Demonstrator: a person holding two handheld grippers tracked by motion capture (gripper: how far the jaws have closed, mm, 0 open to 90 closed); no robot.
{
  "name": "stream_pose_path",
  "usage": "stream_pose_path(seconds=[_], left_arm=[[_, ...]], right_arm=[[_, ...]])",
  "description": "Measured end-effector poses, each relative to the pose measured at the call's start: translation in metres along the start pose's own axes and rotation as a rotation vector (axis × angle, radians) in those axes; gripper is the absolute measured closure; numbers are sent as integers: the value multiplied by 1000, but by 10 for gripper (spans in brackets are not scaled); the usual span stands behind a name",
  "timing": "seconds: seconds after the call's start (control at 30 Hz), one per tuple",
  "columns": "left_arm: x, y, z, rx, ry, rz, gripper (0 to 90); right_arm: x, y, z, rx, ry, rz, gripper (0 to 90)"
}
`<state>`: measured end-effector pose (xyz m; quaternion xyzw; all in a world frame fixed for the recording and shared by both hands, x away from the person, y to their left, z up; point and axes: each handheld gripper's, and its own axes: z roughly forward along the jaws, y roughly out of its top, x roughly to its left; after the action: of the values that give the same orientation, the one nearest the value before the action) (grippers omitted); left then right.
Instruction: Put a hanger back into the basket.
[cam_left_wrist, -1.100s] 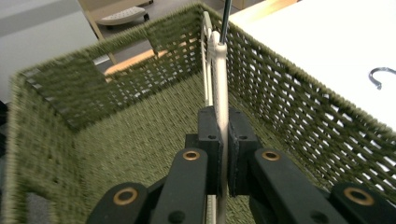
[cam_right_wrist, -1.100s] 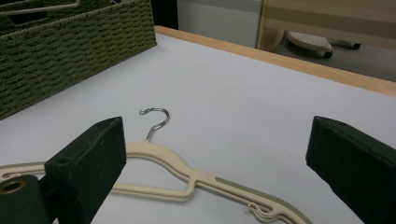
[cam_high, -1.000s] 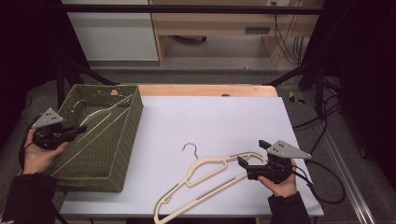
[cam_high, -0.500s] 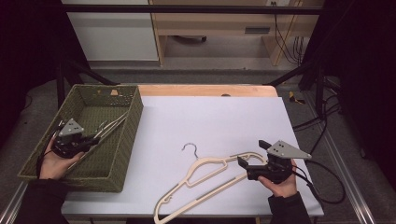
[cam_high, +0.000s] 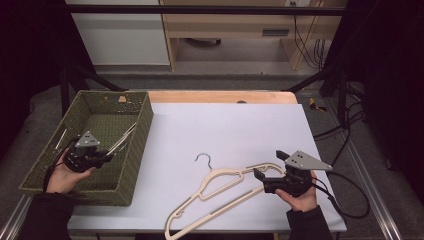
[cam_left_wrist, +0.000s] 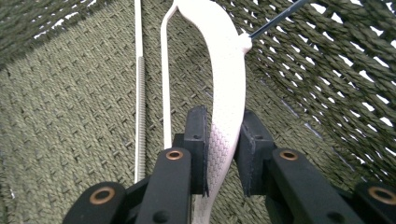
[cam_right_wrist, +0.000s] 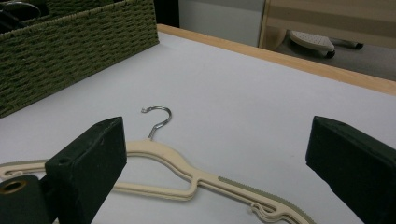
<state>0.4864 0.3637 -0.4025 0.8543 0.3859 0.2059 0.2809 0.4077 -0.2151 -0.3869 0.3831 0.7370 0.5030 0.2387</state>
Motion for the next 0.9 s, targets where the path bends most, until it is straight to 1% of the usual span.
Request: stream_pose_path(seconds=[0.07,0.1,0.13,0.17,0.43,0.47,0.57,0.67,0.83,0.87,0.9], left_arm=[[0,-1,2,1,-5,0,747],[-1,0,2,19,-6,7,743],[-1,-1,4,15,-3,8,741],[-1,0,3,29,-7,10,739],[-2,0,5,31,-12,12,717],[-3,-1,5,28,-11,8,711],[-3,0,5,47,-13,23,688],[-4,0,6,48,-11,29,642],[-2,1,0,20,-13,26,598],[-2,2,-1,-1,-9,25,578],[-2,2,-3,1,-11,29,553]], right_arm=[[0,0,0,-1,1,0,57],[0,0,0,0,1,0,57],[0,0,0,0,1,0,57],[0,0,0,-1,1,0,57],[0,0,0,-2,4,1,57],[0,0,0,-2,4,1,58],[0,0,-1,-3,6,-4,57],[1,1,-1,-6,3,2,57],[1,1,-1,-8,3,0,58],[1,1,-2,-7,3,0,58],[1,1,-2,-8,5,-2,58]])
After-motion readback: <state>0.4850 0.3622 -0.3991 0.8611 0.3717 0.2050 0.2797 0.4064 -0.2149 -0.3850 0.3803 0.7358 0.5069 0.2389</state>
